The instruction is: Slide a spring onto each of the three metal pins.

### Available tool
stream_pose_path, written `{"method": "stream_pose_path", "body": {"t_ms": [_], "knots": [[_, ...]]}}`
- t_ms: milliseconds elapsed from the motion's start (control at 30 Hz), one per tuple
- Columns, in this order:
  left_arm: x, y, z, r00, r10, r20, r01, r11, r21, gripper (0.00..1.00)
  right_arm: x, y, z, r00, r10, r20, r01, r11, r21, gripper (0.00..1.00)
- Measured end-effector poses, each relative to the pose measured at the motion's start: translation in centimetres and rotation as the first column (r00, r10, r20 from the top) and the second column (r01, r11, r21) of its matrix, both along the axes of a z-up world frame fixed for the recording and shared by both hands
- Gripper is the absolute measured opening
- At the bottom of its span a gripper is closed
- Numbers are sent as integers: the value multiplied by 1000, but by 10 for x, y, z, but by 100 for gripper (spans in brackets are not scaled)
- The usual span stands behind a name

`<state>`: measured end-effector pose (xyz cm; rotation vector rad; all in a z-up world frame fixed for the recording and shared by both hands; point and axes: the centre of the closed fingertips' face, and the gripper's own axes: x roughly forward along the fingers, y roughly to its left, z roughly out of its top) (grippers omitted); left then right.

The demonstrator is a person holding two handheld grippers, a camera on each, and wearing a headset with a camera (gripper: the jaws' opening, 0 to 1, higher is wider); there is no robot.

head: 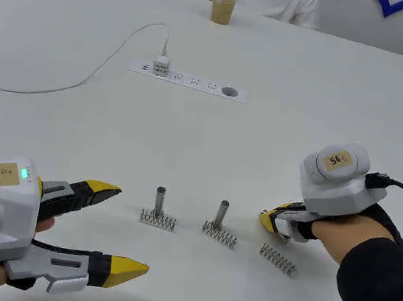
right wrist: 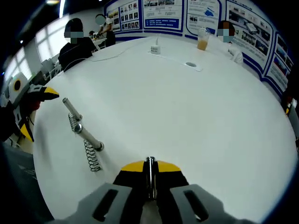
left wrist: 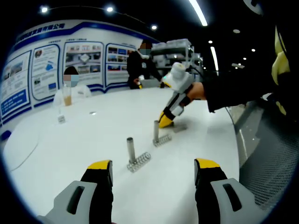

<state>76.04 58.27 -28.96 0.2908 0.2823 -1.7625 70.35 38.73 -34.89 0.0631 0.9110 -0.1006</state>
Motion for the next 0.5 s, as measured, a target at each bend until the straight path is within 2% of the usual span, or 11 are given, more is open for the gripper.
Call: {"method": "stream_pose_path", "body": {"t_ms": [200,500], "knots": [[1,1,1,1000,3,2,-3,1000,-1,72,-2,0,1,1000,-24,12,24,1000,8,8],[2,1,4,1000,6,7,-6,1000,-7,72,-4,3,20,996,-43,73,41,999,37,9]]}}
